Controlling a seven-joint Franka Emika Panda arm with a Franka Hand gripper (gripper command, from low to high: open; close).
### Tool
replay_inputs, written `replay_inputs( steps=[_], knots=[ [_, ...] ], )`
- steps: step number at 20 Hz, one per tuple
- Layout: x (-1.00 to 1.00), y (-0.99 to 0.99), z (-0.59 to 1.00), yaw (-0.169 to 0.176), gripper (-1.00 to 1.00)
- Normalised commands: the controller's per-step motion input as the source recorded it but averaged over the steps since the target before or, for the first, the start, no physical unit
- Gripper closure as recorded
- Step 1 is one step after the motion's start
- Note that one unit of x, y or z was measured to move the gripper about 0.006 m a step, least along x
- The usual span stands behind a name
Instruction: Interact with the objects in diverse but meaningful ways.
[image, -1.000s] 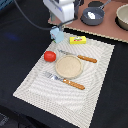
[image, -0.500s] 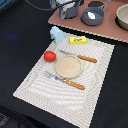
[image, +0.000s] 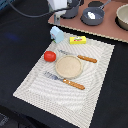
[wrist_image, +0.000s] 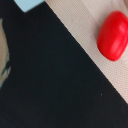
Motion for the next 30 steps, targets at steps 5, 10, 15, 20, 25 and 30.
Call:
replay_inputs(
  steps=[5,10,15,20,25,30],
  knots=[
    [0.37,-0.54,-0.08,-0.092,-1.0],
    [0.49,-0.39,-0.05,-0.109,-1.0],
    [0.54,-0.23,-0.07,-0.117,-1.0],
    [0.54,-0.12,-0.08,-0.106,-1.0],
    [0.3,-0.06,-0.18,-0.037,-1.0],
    [0.17,-0.06,-0.27,0.0,-1.0]
  ],
)
